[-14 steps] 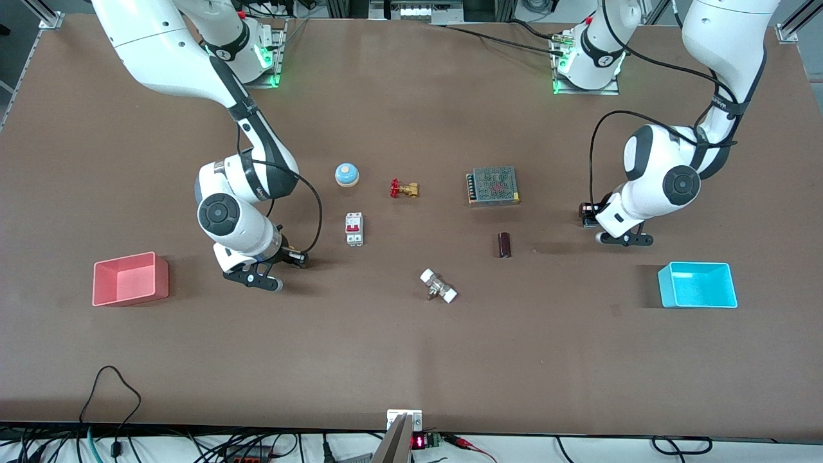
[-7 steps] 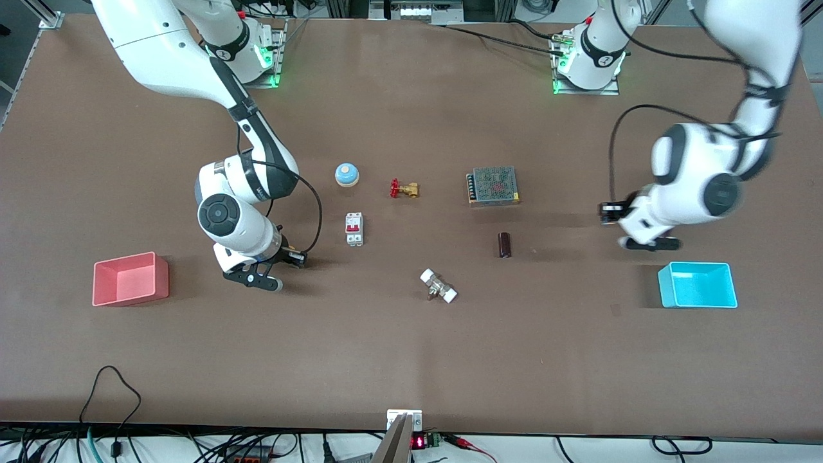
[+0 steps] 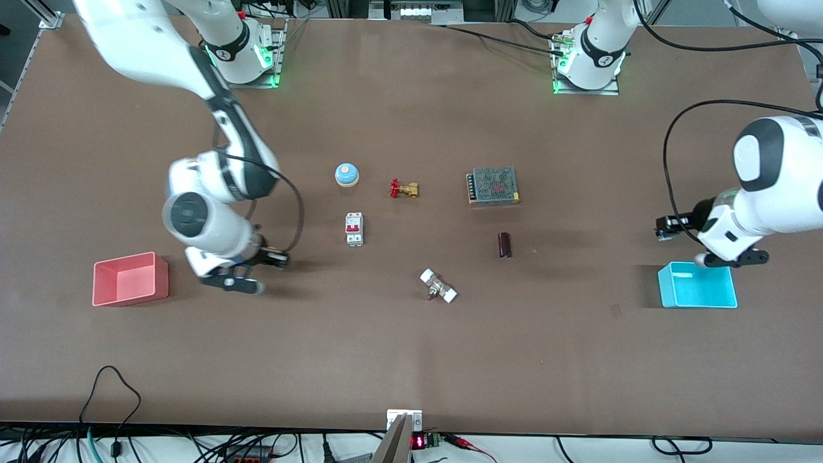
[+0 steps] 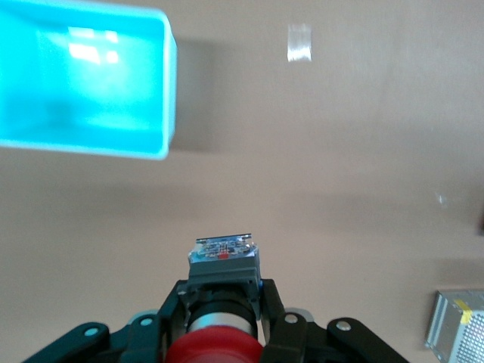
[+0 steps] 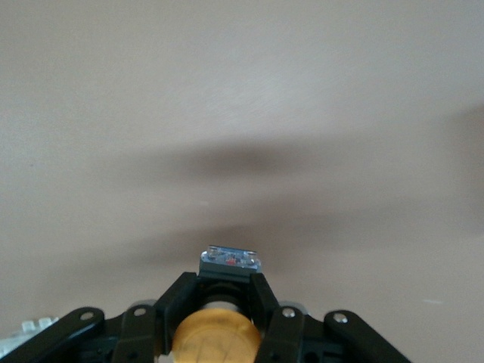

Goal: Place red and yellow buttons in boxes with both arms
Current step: 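Carry the yellow button to the pink box while the left carries red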

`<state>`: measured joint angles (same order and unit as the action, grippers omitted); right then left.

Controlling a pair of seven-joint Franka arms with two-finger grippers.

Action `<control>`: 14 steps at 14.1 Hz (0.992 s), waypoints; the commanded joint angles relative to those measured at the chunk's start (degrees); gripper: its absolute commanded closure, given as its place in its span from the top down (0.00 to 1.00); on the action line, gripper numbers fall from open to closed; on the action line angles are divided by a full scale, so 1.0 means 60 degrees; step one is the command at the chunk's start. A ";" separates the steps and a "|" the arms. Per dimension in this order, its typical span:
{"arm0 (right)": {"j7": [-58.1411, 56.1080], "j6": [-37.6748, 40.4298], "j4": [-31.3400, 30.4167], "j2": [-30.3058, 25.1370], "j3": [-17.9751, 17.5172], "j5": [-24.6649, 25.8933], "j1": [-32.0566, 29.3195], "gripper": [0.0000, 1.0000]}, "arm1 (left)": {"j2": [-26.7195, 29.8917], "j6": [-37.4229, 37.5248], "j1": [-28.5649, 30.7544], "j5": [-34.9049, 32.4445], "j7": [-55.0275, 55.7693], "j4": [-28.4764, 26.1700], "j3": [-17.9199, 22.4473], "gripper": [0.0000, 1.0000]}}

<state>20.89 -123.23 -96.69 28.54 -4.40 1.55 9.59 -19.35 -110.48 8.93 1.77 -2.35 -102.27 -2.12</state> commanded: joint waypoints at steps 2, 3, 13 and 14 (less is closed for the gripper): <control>-0.3806 0.1596 0.0162 -0.1504 -0.0189 0.0019 -0.1944 0.37 | -0.1518 0.0000 0.0561 -0.0602 -0.0983 0.1924 0.0046 0.31; -0.4703 0.1627 0.0279 -0.1520 -0.0175 0.0034 -0.2341 0.37 | -0.1855 -0.0015 0.0634 -0.0588 -0.1261 0.2203 0.0032 0.31; -0.8578 -0.1375 0.0325 0.0457 -0.0175 0.0136 -0.4220 0.37 | -0.3542 -0.1464 0.1294 -0.0544 -0.2362 0.2850 0.0046 0.29; -0.8753 -0.1448 0.0325 0.0559 -0.0175 0.0136 -0.4263 0.37 | -0.3659 -0.1480 0.1294 -0.0544 -0.2362 0.2966 0.0046 0.29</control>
<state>-29.42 -131.32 -95.46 31.37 -4.30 1.63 -14.87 -39.10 -119.46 16.09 -0.72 -15.18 -87.64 -1.66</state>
